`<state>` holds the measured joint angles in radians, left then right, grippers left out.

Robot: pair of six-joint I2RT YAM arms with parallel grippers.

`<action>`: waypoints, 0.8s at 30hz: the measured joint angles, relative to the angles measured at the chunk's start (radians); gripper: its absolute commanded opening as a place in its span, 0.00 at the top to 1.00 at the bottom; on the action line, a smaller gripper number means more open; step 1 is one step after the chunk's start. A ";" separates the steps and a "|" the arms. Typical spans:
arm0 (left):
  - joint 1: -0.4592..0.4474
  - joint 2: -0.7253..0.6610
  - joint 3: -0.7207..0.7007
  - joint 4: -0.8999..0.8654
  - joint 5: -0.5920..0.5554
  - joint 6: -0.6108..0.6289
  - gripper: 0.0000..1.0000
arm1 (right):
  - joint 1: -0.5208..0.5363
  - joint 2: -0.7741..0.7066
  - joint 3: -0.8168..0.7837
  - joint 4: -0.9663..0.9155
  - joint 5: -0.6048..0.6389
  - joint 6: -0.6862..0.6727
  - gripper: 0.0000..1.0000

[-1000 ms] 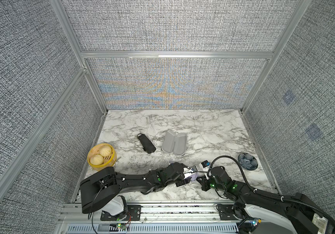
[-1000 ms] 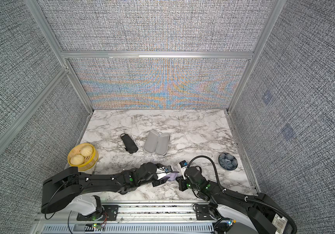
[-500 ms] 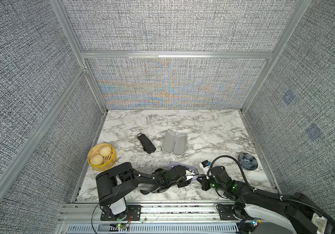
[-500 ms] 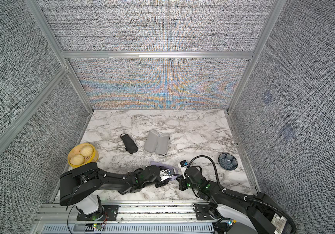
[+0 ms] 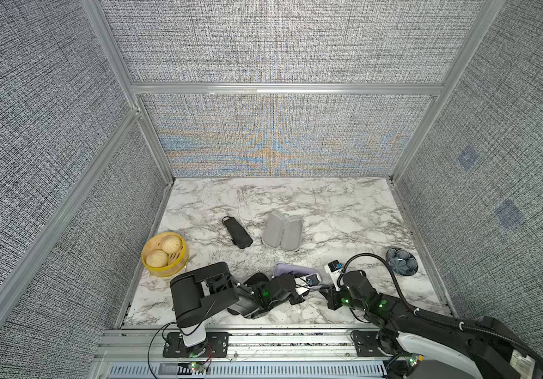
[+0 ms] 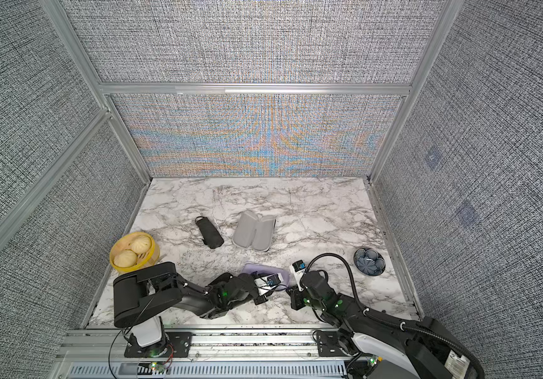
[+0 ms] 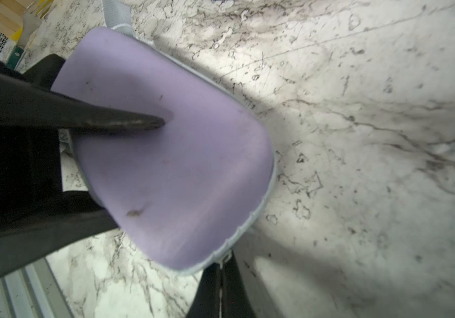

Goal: Put umbrellas into zippered umbrella sleeves
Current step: Zip the zipper on the umbrella sleeve.

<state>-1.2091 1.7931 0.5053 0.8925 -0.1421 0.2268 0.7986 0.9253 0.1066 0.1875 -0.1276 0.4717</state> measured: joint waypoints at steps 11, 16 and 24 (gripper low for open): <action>-0.001 0.058 -0.031 0.137 -0.006 -0.035 0.67 | 0.150 -0.024 0.040 -0.071 0.099 0.049 1.00; -0.001 0.048 -0.036 0.148 0.003 -0.055 0.67 | 0.189 0.097 0.061 -0.003 0.137 0.074 1.00; 0.002 -0.059 -0.064 0.047 0.053 -0.150 0.21 | 0.104 0.167 0.068 0.061 0.050 0.072 1.00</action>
<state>-1.2076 1.7340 0.4408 0.9394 -0.0895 0.0772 0.9028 1.0920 0.1741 0.2485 -0.0772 0.5442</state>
